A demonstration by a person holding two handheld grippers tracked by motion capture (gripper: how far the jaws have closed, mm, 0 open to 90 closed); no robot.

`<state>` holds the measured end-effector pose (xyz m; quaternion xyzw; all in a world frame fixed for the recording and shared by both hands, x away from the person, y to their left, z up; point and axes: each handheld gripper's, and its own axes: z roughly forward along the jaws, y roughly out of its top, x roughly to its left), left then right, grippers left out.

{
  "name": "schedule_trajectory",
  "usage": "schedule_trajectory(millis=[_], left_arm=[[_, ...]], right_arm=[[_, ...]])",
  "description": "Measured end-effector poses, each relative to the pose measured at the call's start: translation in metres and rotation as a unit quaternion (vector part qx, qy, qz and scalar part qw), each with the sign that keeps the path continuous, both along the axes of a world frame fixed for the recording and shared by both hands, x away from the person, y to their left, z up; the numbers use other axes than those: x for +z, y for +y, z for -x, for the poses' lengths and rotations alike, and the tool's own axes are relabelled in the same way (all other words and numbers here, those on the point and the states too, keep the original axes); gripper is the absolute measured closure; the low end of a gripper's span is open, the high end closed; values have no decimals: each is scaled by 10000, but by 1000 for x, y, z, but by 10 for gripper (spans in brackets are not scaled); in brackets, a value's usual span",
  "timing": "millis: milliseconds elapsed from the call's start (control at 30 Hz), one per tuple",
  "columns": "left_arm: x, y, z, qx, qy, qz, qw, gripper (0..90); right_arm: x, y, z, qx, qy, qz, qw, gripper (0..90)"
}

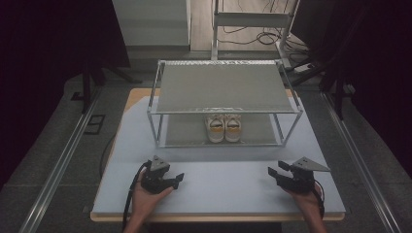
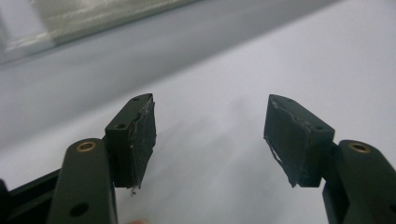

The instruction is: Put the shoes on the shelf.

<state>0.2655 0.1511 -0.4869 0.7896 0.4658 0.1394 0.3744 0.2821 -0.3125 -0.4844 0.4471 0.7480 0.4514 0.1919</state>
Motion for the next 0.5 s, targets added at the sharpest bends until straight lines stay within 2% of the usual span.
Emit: schedule_trajectory(millis=[133, 200, 433, 500], left_arm=[[-1, 7, 5, 61, -13, 6, 10000, 343], [-1, 10, 4, 90, -26, 10, 10000, 343], [-1, 15, 2, 148, -47, -41, 9999, 341], [-1, 18, 1, 215, -106, -102, 9997, 335]], right_arm=[[-5, -9, 3, -73, -3, 32, 10000, 442], [-6, -12, 3, -102, 47, -31, 9999, 442], [-4, -11, 2, -86, -38, -2, 10000, 441], [-3, -11, 2, -91, -48, 4, 9999, 437]])
